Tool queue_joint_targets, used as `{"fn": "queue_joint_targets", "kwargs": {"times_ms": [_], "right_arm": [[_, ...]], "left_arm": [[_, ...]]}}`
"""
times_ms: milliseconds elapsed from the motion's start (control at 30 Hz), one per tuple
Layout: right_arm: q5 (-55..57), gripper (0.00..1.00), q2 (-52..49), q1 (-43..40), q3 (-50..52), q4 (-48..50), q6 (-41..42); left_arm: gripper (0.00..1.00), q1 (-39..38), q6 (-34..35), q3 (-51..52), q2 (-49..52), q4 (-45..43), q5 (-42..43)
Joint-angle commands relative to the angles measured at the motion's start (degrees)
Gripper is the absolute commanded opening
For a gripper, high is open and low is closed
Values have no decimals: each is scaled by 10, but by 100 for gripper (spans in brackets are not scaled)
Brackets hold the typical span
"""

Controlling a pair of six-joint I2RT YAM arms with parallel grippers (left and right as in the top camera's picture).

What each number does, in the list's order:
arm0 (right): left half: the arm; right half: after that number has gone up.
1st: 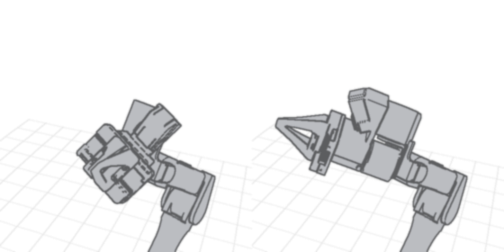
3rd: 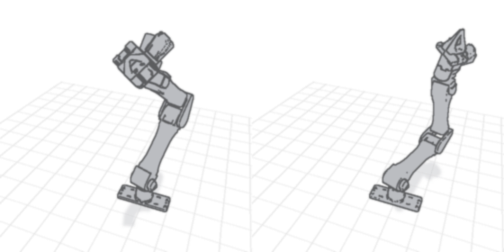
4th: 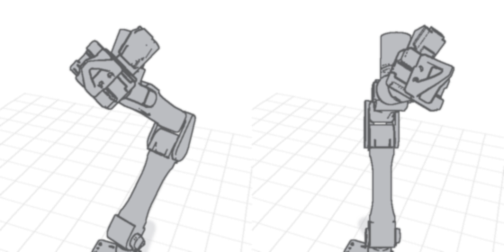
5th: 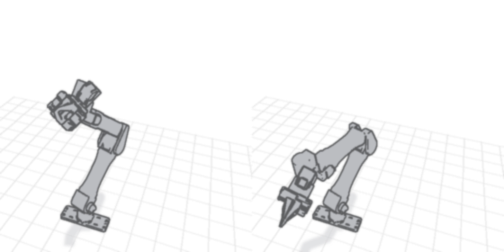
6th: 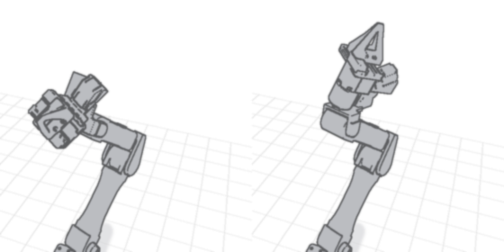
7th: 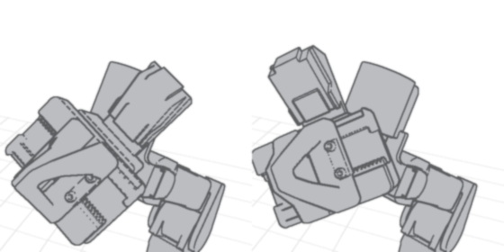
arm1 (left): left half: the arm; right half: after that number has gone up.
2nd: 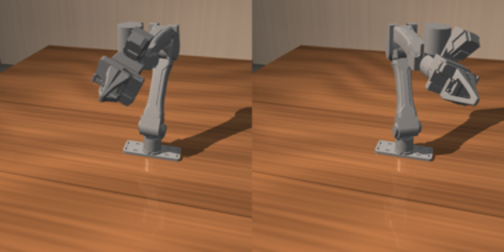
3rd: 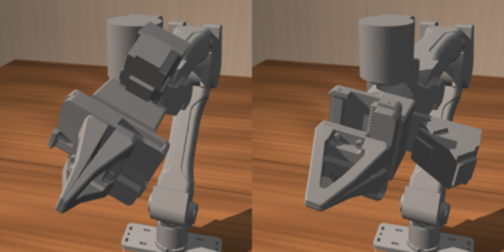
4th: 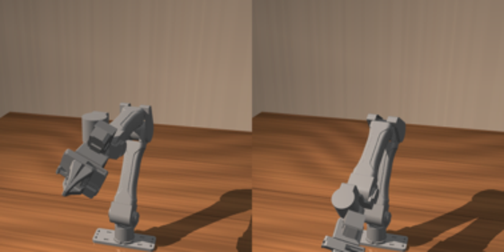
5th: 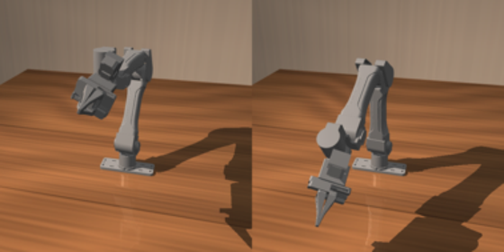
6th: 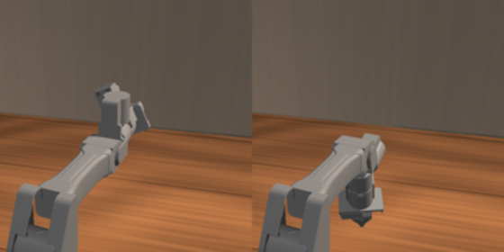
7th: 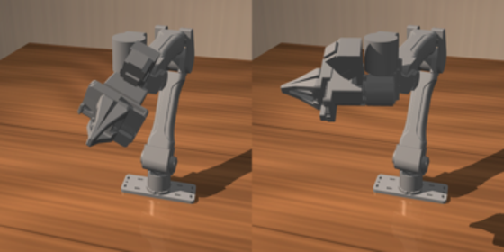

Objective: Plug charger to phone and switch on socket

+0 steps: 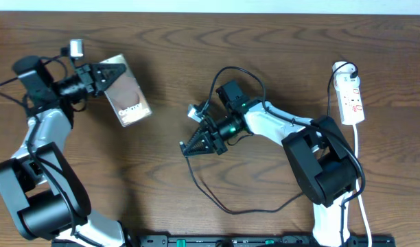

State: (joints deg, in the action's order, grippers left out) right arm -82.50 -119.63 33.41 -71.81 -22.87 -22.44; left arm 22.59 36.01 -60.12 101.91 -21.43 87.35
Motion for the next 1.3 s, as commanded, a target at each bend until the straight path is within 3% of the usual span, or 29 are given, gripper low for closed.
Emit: {"fn": "queue_joint_targets", "kwargs": {"times_ms": [0,200,567,1267], "right_arm": [[-14,1,-5,15,-1,34,83],[-15,1,-5,15,-1,80,99],[-13,1,-5,15,-1,228,209],[3,1,-5,15,-1,298,257]], "left_arm": [[7,-26,-2,0,3,-3,27],[8,-68,-2,0,3,-3,27],[8,-108,-3,0,3,-3,27],[7,-125,-17,0,3,-3,26]]}}
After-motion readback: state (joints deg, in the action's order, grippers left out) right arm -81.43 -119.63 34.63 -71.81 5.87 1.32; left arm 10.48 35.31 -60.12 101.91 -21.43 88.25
